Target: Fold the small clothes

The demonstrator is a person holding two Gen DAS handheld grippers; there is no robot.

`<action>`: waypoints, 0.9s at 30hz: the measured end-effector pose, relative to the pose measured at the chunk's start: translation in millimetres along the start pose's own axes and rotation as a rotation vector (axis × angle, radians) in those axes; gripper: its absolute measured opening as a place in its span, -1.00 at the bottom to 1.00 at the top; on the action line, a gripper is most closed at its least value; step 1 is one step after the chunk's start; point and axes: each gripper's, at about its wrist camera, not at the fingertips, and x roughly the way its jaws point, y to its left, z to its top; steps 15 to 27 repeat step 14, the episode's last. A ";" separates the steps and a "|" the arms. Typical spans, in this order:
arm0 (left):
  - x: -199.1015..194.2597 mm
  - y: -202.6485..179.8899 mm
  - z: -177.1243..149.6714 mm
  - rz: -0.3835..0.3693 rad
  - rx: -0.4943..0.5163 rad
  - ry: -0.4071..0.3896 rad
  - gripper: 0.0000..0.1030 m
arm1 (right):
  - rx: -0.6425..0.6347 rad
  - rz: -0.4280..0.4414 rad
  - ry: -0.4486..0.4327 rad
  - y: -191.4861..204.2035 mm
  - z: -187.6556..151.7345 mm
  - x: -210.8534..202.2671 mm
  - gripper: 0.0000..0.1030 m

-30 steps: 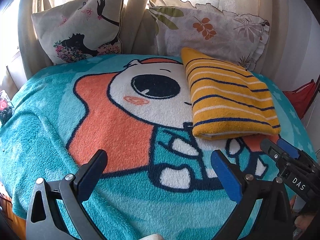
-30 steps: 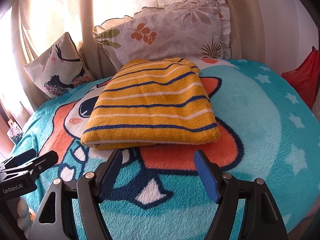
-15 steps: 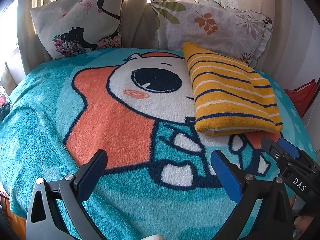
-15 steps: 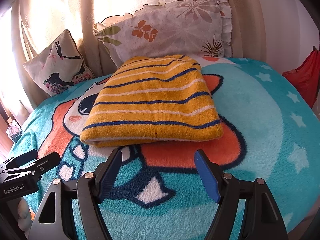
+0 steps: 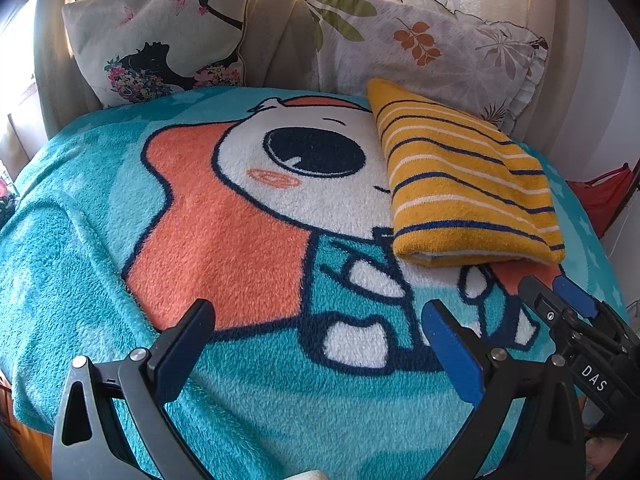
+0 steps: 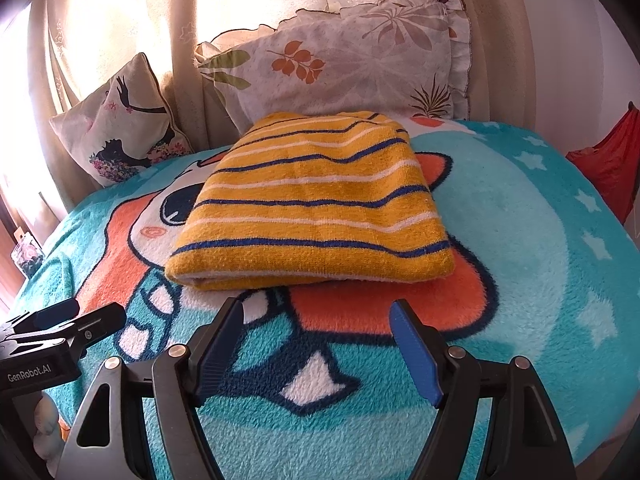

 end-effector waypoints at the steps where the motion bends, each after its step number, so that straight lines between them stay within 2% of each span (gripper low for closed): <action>1: 0.1 0.1 -0.2 -0.001 0.000 0.000 0.99 | -0.003 0.000 0.001 0.2 0.0 0.3 0.56; 8: -4.7 -0.6 -0.6 0.002 0.006 -0.028 0.99 | -0.029 0.003 0.002 5.4 0.1 1.3 0.56; 27: -2.5 1.0 -0.7 -0.006 -0.001 -0.008 0.99 | -0.034 0.016 0.012 8.3 0.1 3.6 0.57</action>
